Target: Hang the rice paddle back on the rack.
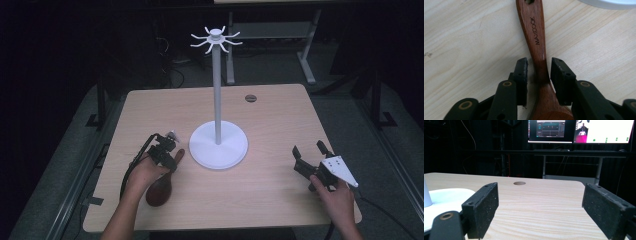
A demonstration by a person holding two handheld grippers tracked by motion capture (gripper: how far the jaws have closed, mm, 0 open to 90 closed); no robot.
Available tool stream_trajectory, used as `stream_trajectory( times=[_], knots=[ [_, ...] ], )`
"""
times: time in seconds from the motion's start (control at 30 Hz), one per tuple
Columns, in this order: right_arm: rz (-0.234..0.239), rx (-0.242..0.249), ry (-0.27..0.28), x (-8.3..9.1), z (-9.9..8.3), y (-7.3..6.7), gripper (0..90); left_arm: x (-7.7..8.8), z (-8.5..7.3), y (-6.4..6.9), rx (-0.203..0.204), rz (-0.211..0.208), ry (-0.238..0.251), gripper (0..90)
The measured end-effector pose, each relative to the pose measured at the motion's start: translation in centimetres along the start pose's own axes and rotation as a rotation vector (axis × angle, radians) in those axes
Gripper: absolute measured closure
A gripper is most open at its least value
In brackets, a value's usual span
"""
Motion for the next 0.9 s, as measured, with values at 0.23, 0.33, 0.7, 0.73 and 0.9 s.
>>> stream_trajectory(
  times=[0.23,0.33,0.7,0.73,0.9],
  knots=[
    [0.000,0.000,0.000,0.00,0.00,0.01,13.1,-0.10,0.01,0.03,-0.016,-0.004,-0.008,71.9],
    [0.000,-0.001,0.000,0.00,0.00,0.01,13.1,-0.25,-0.02,0.04,-0.004,-0.006,-0.009,72.2],
    [0.000,0.000,0.000,0.00,0.00,0.00,13.1,-0.36,-0.15,-0.11,-0.001,0.020,-0.010,75.6],
    [0.000,0.000,0.000,0.00,0.00,0.00,13.1,-0.39,-0.14,-0.11,0.005,0.021,-0.005,76.4],
    [-0.001,0.001,-0.001,0.01,0.00,-0.01,13.1,-0.34,-0.20,-0.17,-0.003,0.015,-0.004,77.7]
  ],
)
Point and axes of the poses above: each handheld gripper's, and its own axes: x roughly backward along the jaws, z roughly out of its top, y roughly to its right, the point moved 5 cm from there along -x, roughly forward along the jaws, and after that the axes turned 6 degrees about z, right-handed, at the moved point
